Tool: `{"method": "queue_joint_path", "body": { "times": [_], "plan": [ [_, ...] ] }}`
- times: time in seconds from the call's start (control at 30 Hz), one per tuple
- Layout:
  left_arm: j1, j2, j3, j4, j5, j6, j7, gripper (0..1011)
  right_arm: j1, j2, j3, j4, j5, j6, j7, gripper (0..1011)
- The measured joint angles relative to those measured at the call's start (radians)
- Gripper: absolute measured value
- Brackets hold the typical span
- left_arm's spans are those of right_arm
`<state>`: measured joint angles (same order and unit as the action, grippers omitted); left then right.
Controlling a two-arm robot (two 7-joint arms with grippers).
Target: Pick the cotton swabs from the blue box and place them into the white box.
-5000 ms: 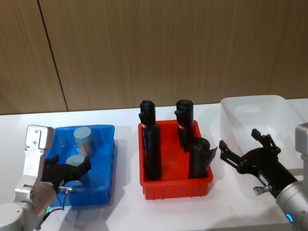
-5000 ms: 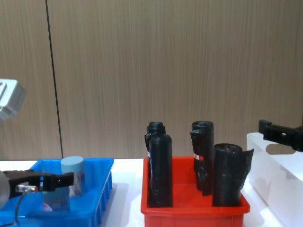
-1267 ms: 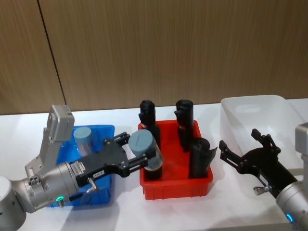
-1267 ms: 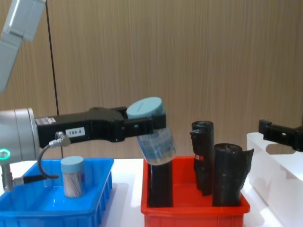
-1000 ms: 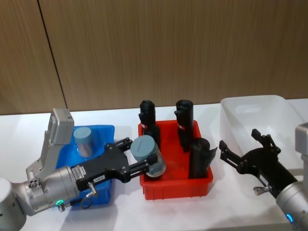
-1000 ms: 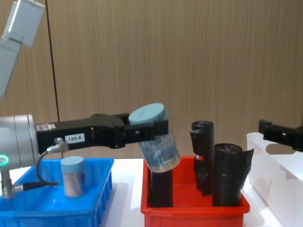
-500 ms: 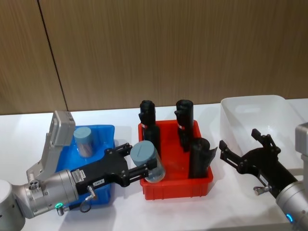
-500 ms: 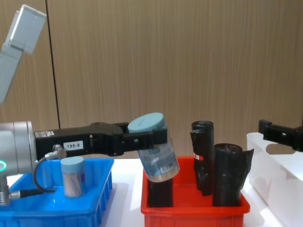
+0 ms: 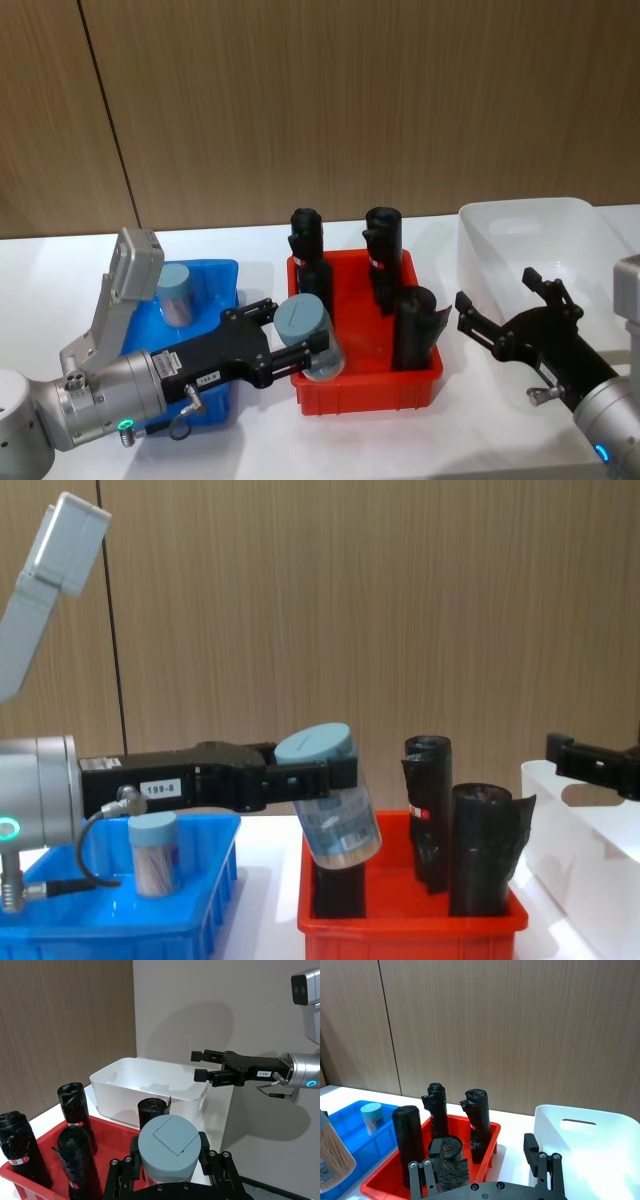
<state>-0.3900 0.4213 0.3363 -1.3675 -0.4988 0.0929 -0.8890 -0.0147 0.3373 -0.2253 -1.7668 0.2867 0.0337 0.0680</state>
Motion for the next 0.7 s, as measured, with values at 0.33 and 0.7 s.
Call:
{"method": "queue_joint_path", "body": {
  "times": [0.33, 0.7],
  "plan": [
    [-0.003, -0.001, 0.002, 0.001, 0.002, 0.004, 0.001, 660, 0.002, 0.008, 0.002, -0.003, -0.015, 0.013, 0.038, 1002],
    [-0.004, -0.001, 0.003, 0.001, 0.003, 0.006, 0.001, 660, 0.017, 0.034, 0.008, -0.012, -0.018, 0.071, 0.148, 1001]
  ]
}}
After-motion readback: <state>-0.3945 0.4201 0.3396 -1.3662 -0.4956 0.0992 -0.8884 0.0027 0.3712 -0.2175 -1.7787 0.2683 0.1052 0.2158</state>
